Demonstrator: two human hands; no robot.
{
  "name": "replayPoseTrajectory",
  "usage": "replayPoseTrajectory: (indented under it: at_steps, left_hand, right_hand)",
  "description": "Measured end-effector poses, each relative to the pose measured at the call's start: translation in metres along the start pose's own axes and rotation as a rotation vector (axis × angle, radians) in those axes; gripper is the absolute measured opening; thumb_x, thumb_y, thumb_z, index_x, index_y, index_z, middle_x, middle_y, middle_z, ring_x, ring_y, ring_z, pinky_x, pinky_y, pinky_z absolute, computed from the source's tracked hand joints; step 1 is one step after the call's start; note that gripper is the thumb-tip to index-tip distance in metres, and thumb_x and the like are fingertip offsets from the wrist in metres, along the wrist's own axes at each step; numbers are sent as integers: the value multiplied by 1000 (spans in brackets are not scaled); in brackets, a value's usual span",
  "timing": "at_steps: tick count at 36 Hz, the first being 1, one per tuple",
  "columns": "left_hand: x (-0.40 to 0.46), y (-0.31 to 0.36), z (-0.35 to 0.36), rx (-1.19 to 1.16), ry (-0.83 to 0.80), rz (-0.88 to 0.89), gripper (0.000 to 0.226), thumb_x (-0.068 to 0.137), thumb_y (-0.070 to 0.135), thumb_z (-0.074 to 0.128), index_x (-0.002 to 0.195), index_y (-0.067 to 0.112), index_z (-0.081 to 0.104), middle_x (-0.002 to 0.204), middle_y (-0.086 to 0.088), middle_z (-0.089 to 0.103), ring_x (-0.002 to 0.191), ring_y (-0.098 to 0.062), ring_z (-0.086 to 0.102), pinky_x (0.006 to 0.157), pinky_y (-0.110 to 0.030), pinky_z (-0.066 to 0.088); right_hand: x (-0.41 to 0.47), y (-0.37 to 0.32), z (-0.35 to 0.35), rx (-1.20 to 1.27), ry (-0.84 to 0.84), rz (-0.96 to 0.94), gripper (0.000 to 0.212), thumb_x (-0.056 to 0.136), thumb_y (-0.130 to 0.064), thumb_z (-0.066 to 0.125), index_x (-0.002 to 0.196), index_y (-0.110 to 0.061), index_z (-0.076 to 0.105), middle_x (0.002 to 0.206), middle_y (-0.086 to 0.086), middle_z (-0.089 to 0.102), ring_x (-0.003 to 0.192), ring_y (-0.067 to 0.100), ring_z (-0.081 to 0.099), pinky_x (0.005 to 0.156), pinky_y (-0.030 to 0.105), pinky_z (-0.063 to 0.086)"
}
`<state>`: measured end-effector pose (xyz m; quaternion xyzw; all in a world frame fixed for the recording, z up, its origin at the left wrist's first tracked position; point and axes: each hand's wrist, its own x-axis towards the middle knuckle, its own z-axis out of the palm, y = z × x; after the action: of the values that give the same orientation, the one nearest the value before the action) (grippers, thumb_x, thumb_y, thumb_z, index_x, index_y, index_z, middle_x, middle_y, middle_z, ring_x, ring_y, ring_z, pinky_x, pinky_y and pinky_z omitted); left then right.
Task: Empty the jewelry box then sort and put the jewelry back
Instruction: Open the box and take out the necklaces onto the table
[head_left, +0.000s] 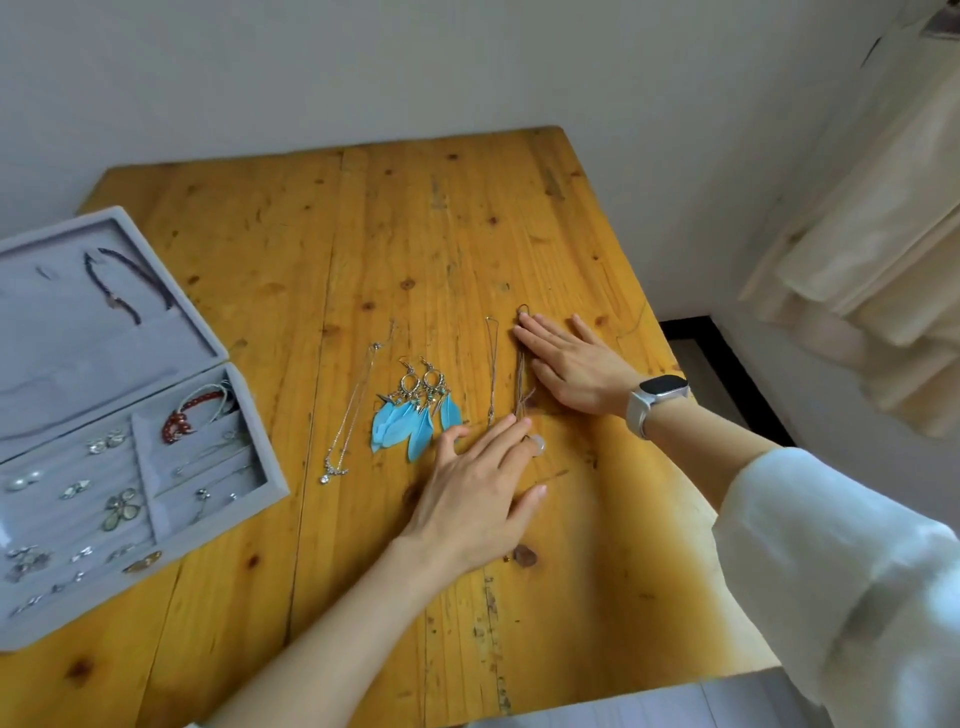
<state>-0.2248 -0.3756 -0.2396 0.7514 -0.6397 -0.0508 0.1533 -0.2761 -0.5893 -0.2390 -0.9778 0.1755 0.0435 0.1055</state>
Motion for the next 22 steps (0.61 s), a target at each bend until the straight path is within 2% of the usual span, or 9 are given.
replayPoseTrajectory:
  at_steps: [11, 17, 19, 22]
  left_hand:
    - [-14, -18, -4, -20, 12, -31, 55, 88, 49, 25, 132, 23, 45, 150, 5, 31, 137, -9, 27, 107, -43, 16]
    - [-13, -15, -2, 39, 54, 3, 51, 88, 50, 31, 125, 21, 51, 146, 4, 37, 142, -13, 12, 108, -49, 7]
    - [-9, -9, 1, 17, 53, 22, 52, 87, 50, 30, 125, 20, 51, 146, 3, 38, 142, -13, 13, 107, -46, 4]
    - [-3, 1, 4, 13, 60, 51, 54, 86, 50, 31, 124, 18, 52, 145, -1, 41, 141, -15, 21, 106, -47, 9]
  right_hand:
    - [20, -26, 0, 17, -15, -31, 50, 99, -26, 21, 147, -25, 6, 156, -10, -1, 143, 12, -6, 116, 47, -7]
    - [13, -22, -4, 41, -16, -4, 48, 100, -27, 20, 147, -27, 9, 155, -13, 3, 143, 9, -5, 116, 47, -6]
    - [8, -19, -6, 46, -25, 9, 48, 100, -27, 19, 147, -28, 9, 155, -15, 4, 143, 8, -4, 116, 46, -5]
    - [1, -13, -8, 40, -21, 29, 47, 100, -29, 18, 146, -28, 12, 155, -15, 5, 143, 8, -3, 116, 46, -4]
